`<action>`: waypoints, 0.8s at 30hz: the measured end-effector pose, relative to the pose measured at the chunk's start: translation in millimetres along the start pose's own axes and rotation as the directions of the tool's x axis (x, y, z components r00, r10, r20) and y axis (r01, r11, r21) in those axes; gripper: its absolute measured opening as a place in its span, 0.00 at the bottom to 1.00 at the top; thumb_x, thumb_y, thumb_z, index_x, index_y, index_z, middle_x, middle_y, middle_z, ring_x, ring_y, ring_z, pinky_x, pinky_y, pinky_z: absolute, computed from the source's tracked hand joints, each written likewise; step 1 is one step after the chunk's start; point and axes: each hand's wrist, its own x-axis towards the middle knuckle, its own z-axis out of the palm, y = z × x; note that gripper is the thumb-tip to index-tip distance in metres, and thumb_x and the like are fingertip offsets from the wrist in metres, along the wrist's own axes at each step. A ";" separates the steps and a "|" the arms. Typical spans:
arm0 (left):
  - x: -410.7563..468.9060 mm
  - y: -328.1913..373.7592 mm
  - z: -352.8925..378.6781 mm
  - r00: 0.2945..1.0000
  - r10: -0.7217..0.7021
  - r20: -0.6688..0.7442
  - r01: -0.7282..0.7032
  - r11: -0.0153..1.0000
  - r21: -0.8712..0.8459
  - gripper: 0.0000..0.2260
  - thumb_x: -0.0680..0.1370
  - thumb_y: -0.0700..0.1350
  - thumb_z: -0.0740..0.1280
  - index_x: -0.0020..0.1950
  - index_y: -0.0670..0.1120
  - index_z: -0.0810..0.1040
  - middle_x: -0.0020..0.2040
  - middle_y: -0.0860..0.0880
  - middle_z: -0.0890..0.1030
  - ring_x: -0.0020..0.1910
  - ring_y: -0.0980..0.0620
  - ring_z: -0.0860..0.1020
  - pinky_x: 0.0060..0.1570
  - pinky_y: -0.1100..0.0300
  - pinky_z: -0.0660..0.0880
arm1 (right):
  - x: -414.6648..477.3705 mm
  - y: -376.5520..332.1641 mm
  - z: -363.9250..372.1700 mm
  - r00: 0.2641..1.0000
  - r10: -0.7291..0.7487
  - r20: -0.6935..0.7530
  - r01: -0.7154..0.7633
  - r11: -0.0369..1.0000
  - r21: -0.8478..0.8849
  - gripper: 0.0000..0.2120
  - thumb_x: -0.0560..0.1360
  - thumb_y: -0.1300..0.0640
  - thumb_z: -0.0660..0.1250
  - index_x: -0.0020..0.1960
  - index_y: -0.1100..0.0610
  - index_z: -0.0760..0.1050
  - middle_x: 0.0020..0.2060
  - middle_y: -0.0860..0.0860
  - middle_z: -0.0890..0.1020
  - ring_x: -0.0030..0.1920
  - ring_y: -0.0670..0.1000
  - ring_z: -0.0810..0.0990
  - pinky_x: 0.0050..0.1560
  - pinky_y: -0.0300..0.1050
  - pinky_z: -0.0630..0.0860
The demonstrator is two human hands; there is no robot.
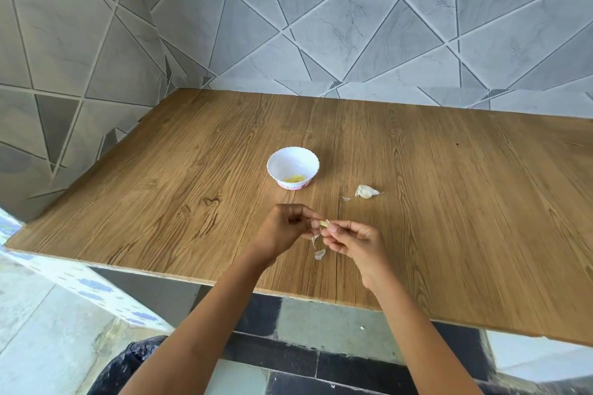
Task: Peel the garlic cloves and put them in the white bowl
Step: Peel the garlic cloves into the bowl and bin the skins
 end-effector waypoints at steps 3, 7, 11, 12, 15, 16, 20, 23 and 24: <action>-0.9 0.0 -0.5 1.000 0.008 0.023 -0.007 1.000 -0.025 0.05 0.75 0.34 0.69 0.48 0.41 0.82 0.42 0.44 0.83 0.40 0.53 0.81 0.44 0.63 0.79 | 1.1 -2.2 -0.5 1.000 0.016 0.017 -0.015 1.000 -0.027 0.03 0.74 0.65 0.67 0.46 0.61 0.80 0.35 0.53 0.84 0.34 0.47 0.83 0.35 0.36 0.78; -2.4 -0.6 -0.1 1.000 -0.017 0.022 0.019 0.993 -0.115 0.05 0.74 0.33 0.69 0.48 0.41 0.81 0.38 0.48 0.83 0.39 0.54 0.81 0.43 0.63 0.79 | 4.5 -2.1 3.0 0.999 0.033 -0.023 -0.033 0.999 -0.013 0.03 0.75 0.63 0.67 0.44 0.60 0.80 0.33 0.52 0.84 0.32 0.46 0.82 0.34 0.35 0.78; -4.7 -0.5 -3.0 0.997 -0.077 0.029 0.081 0.967 -0.242 0.06 0.74 0.32 0.68 0.47 0.42 0.81 0.38 0.48 0.83 0.36 0.56 0.80 0.39 0.66 0.76 | 6.3 -1.1 5.7 0.994 0.088 -0.061 -0.086 0.995 0.041 0.06 0.75 0.60 0.68 0.42 0.63 0.78 0.29 0.51 0.81 0.28 0.45 0.79 0.31 0.35 0.76; -4.5 -0.7 -4.1 0.996 -0.086 0.032 0.091 0.961 -0.259 0.06 0.74 0.32 0.69 0.46 0.42 0.81 0.38 0.47 0.83 0.37 0.54 0.80 0.40 0.65 0.77 | 6.5 -0.3 5.9 0.993 0.089 -0.071 -0.088 0.996 0.026 0.08 0.75 0.58 0.69 0.41 0.63 0.78 0.28 0.50 0.80 0.27 0.45 0.78 0.29 0.35 0.75; -4.1 -0.1 -5.8 0.995 -0.093 0.035 0.099 0.960 -0.261 0.07 0.73 0.32 0.69 0.45 0.43 0.82 0.39 0.46 0.83 0.38 0.54 0.80 0.41 0.65 0.77 | 7.1 4.6 3.5 0.992 -0.042 -0.120 0.021 0.985 -0.170 0.13 0.74 0.54 0.69 0.38 0.63 0.75 0.26 0.50 0.77 0.26 0.47 0.75 0.26 0.38 0.72; -3.9 -0.1 -6.3 0.995 -0.097 0.030 0.102 0.962 -0.254 0.07 0.73 0.32 0.69 0.45 0.43 0.82 0.39 0.46 0.83 0.37 0.54 0.80 0.39 0.66 0.77 | 8.0 7.6 2.1 0.983 -0.138 -0.124 0.098 0.954 -0.284 0.14 0.74 0.54 0.70 0.37 0.64 0.74 0.26 0.51 0.77 0.26 0.48 0.75 0.25 0.41 0.72; -3.1 -1.1 -8.1 0.993 -0.116 0.002 0.113 0.969 -0.221 0.06 0.73 0.31 0.69 0.47 0.40 0.81 0.40 0.46 0.83 0.38 0.55 0.81 0.42 0.65 0.78 | 12.9 17.3 -2.4 0.923 -0.383 -0.046 0.295 0.776 -0.557 0.07 0.74 0.60 0.70 0.38 0.61 0.79 0.28 0.46 0.79 0.30 0.47 0.78 0.33 0.46 0.75; -3.6 -0.1 -8.8 0.992 -0.123 -0.040 0.112 0.972 -0.207 0.06 0.74 0.31 0.68 0.48 0.38 0.80 0.41 0.44 0.83 0.38 0.55 0.82 0.40 0.65 0.78 | 13.1 20.6 -0.9 0.901 -0.432 0.051 0.347 0.644 -0.682 0.09 0.73 0.69 0.66 0.44 0.58 0.81 0.35 0.42 0.80 0.36 0.39 0.77 0.38 0.28 0.71; -3.9 -0.4 -9.3 0.991 -0.121 -0.057 0.109 0.977 -0.184 0.05 0.74 0.31 0.68 0.49 0.37 0.80 0.41 0.44 0.82 0.37 0.56 0.82 0.40 0.65 0.79 | 12.8 21.3 0.0 0.892 -0.445 0.072 0.358 0.604 -0.712 0.11 0.73 0.70 0.66 0.45 0.57 0.81 0.38 0.43 0.81 0.38 0.40 0.78 0.38 0.28 0.71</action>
